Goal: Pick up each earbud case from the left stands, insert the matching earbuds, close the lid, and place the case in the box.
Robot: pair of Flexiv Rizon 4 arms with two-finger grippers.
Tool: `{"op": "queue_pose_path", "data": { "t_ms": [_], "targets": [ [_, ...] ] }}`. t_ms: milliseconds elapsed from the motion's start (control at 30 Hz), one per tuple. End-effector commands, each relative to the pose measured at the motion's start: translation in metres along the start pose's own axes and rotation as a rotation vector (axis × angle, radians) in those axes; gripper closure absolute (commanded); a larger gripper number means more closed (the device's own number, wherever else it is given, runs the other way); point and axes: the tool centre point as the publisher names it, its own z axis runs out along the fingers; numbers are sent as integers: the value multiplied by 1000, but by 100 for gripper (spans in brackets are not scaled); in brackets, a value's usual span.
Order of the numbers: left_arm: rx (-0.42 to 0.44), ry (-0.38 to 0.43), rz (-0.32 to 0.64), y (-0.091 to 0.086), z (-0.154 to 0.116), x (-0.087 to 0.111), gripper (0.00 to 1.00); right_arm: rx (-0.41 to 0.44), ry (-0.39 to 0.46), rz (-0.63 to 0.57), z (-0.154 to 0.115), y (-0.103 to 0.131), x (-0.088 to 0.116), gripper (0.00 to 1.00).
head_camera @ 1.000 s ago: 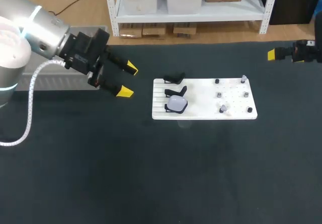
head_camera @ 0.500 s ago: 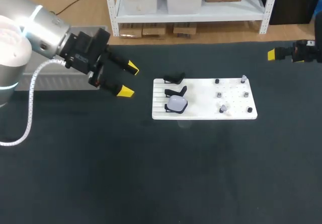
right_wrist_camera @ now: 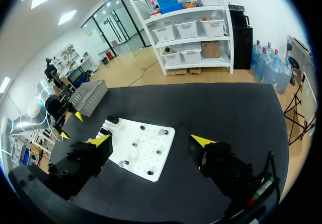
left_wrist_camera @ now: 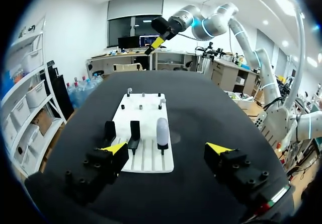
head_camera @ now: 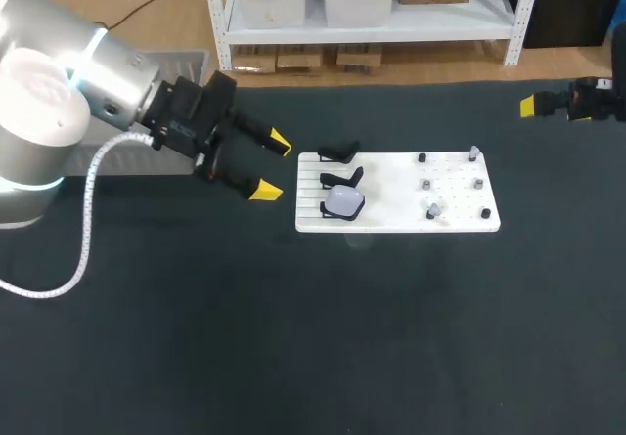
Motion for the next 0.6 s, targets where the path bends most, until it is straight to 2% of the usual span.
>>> {"op": "queue_pose_path", "data": {
  "t_ms": [33,600],
  "targets": [
    [0,0,-7,4,10,6,0,0,1,-1,0,0,0,0],
    [-62,-45,-37,-8,43,20,0,0,1,-1,0,0,0,0]
  ]
}}
